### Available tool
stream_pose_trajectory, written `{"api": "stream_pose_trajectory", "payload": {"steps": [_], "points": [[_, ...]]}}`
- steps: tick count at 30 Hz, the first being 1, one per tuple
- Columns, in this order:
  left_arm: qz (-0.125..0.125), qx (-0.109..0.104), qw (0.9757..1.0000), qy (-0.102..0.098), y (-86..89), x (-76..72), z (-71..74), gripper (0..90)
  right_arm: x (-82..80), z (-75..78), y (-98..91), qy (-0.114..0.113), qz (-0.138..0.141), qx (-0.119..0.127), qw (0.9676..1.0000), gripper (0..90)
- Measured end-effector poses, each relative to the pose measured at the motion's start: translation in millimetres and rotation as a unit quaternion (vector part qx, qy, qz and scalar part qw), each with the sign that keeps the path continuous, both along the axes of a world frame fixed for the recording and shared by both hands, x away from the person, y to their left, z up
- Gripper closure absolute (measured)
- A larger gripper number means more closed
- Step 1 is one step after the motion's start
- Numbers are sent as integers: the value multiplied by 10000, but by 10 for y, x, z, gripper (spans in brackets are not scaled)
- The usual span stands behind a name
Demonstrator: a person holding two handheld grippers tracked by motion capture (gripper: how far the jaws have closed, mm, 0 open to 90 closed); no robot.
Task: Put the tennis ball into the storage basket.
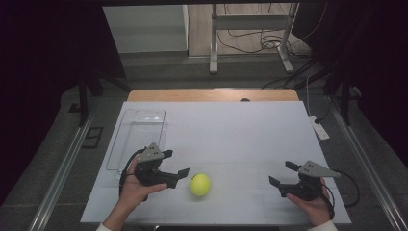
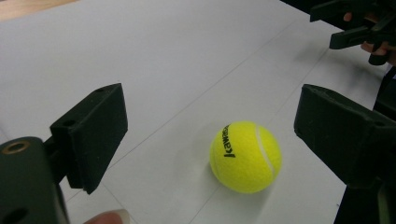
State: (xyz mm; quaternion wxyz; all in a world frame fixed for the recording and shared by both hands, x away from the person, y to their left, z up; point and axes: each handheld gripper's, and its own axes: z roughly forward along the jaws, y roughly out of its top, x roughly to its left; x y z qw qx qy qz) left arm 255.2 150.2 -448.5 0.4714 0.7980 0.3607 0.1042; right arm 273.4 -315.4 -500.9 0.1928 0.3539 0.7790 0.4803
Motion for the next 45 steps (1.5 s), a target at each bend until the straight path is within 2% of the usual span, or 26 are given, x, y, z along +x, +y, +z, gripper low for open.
{"api": "stream_pose_trajectory", "payload": {"steps": [7,11,14,21,31,36,41,44,45], "points": [[-139,109,9998,-11,-104,21,-8,114,-1,0,7,-8,17,-14,10000,120],[-240,158,9995,121,-182,69,-41,113,1,-3,4,0,12,-11,10000,121],[-349,289,9987,241,-254,104,-96,111,-2,3,11,-21,18,-8,10000,120],[-462,403,9974,384,-331,151,-156,107,12,-11,12,5,18,-1,10000,121],[-640,652,9943,549,-454,153,-240,78,4,-10,6,24,13,6,10000,120],[-764,807,9917,639,-512,143,-297,68,9,-11,7,16,18,1,10000,120],[-795,866,9908,673,-540,137,-323,67,7,-11,6,20,21,3,10000,120],[-848,1017,9885,729,-577,135,-358,61,6,-10,3,21,17,8,10000,120],[-848,1017,9885,729,-577,135,-358,57,6,-10,3,21,17,8,10000,120]]}}
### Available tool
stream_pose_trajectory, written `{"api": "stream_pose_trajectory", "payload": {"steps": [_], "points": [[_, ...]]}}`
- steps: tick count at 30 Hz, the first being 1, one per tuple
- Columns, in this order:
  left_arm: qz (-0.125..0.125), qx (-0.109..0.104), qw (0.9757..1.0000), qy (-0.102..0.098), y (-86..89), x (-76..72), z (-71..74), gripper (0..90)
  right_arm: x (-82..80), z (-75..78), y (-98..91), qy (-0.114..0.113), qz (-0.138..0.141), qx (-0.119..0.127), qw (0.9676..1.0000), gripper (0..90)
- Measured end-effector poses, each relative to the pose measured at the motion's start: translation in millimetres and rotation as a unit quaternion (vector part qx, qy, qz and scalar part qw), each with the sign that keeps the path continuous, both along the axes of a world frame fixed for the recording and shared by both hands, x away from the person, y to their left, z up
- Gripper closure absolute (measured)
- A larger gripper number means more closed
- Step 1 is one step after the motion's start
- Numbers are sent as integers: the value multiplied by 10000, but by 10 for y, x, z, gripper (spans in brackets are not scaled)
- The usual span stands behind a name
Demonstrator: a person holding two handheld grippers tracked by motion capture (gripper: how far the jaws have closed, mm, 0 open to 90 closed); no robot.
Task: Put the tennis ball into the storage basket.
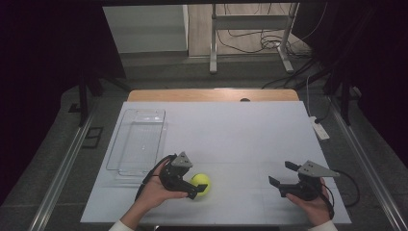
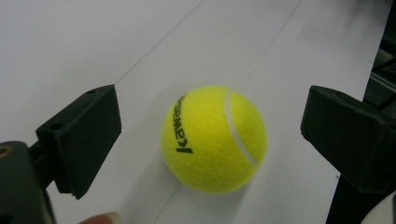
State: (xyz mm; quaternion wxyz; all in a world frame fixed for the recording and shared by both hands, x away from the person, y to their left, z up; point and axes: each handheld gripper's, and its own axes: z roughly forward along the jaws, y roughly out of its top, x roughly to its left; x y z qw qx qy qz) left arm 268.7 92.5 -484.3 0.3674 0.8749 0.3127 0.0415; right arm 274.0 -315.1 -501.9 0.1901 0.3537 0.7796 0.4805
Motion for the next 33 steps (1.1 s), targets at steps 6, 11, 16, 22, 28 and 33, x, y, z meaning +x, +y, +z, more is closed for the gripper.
{"api": "stream_pose_trajectory", "payload": {"steps": [6,11,16,22,28,33], "points": [[-79,254,9996,17,-62,2,-88,50,1,0,4,-4,15,-17,10000,120],[-83,359,9993,94,-107,15,-159,46,2,-2,4,-1,19,-16,10000,121],[-108,535,9984,127,-174,23,-247,48,0,-3,1,10,9,-13,10000,120],[-116,592,9982,63,-198,6,-261,92,0,-2,0,7,10,-16,10000,121],[-73,600,9982,-50,-198,-19,-243,258,-2,-1,2,4,16,-19,10000,121],[-26,595,9982,-60,-198,-21,-233,267,3,-1,1,0,12,-10,10000,121]]}}
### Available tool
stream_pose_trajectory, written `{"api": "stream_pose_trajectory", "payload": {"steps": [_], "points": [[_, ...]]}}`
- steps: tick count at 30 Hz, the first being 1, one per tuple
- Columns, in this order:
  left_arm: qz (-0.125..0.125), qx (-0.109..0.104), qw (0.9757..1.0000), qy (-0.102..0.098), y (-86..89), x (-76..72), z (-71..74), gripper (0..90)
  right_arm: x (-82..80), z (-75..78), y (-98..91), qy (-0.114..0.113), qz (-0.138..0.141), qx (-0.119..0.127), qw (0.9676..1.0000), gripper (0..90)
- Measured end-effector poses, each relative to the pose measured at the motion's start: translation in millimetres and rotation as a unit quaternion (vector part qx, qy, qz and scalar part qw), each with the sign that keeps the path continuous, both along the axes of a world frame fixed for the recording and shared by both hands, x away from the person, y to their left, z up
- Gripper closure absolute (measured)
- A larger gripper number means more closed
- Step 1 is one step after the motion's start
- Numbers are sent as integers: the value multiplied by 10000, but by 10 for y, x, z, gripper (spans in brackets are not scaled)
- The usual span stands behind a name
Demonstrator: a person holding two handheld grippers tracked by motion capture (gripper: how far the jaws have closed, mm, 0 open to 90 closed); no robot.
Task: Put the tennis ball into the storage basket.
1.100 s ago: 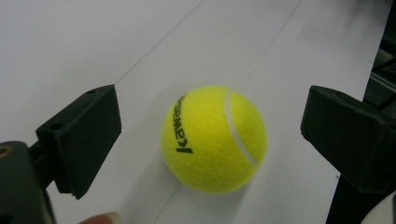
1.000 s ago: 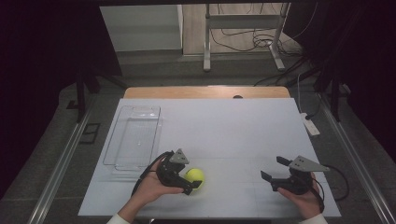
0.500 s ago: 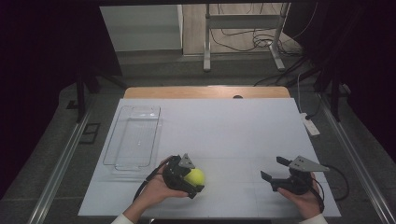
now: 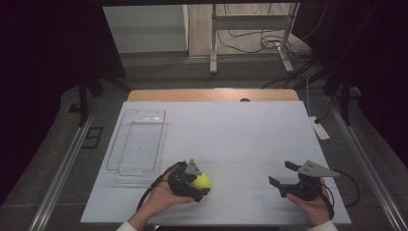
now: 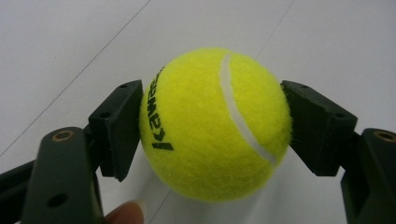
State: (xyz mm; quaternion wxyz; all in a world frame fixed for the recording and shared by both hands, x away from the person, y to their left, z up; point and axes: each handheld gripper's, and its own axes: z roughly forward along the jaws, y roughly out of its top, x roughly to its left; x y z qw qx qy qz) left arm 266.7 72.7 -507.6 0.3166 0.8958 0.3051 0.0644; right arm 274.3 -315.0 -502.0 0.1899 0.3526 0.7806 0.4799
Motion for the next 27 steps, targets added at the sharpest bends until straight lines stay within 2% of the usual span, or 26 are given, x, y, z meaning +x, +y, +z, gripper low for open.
{"api": "stream_pose_trajectory", "payload": {"steps": [2,12,15,27], "points": [[44,4,10000,-38,3,0,5,269,-1,1,-2,-2,-2,1,10000,121],[94,-376,9989,-246,84,-17,120,271,-2,7,-7,-18,-12,1,10000,121],[123,-415,9986,-299,102,-15,140,271,-3,8,-6,-20,-11,4,10000,121],[400,-733,9944,-643,146,14,288,271,6,15,1,-28,17,37,10000,121]]}}
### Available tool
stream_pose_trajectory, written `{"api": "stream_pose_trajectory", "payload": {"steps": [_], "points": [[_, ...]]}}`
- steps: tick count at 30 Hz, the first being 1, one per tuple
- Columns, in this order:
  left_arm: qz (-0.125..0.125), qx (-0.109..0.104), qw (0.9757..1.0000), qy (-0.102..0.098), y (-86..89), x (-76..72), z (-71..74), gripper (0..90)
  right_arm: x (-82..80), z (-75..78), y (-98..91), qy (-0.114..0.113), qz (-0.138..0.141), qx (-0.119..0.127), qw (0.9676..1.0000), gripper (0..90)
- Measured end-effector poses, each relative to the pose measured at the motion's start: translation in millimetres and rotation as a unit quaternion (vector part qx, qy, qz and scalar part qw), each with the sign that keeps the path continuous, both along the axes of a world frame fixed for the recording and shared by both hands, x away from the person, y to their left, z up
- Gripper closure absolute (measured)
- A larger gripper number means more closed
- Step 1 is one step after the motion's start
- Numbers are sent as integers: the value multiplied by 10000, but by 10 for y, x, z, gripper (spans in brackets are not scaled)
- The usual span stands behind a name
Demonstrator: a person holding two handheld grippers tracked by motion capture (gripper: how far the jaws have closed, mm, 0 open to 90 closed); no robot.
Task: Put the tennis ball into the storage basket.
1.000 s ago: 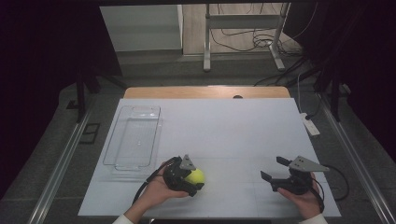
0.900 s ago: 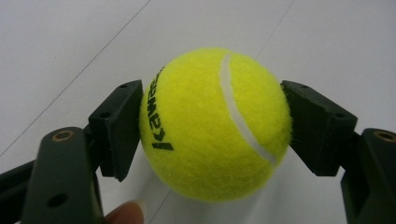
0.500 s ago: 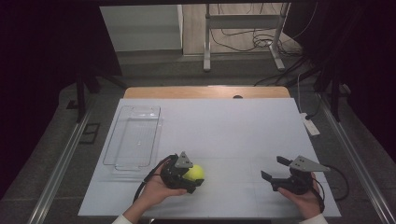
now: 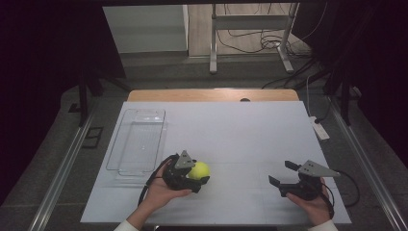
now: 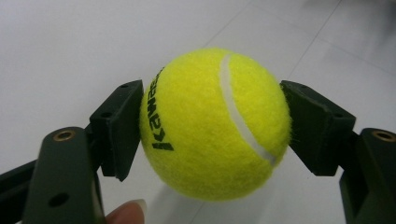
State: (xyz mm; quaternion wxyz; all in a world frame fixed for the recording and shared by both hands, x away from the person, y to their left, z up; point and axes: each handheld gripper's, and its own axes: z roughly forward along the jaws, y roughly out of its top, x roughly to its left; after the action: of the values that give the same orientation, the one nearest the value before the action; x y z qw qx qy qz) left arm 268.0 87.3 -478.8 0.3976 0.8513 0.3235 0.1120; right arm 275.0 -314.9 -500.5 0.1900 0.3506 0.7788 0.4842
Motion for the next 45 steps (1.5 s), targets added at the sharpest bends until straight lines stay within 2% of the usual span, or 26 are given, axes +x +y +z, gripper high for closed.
{"api": "stream_pose_trajectory", "payload": {"steps": [7,13,23,27,36,45], "points": [[186,-147,9996,-143,49,13,103,271,16,-1,23,4,50,5,10000,121],[184,-202,9994,-219,53,32,151,271,11,4,17,-8,32,7,10000,121],[398,-429,9974,-414,109,56,270,271,25,-1,25,-1,46,-15,10000,121],[431,-551,9964,-484,129,67,327,271,18,0,21,3,43,4,10000,121],[467,-674,9947,-625,163,85,416,271,23,-7,19,12,26,-2,10000,121],[444,-869,9930,-667,213,128,467,273,28,-25,-6,60,-7,5,10000,122]]}}
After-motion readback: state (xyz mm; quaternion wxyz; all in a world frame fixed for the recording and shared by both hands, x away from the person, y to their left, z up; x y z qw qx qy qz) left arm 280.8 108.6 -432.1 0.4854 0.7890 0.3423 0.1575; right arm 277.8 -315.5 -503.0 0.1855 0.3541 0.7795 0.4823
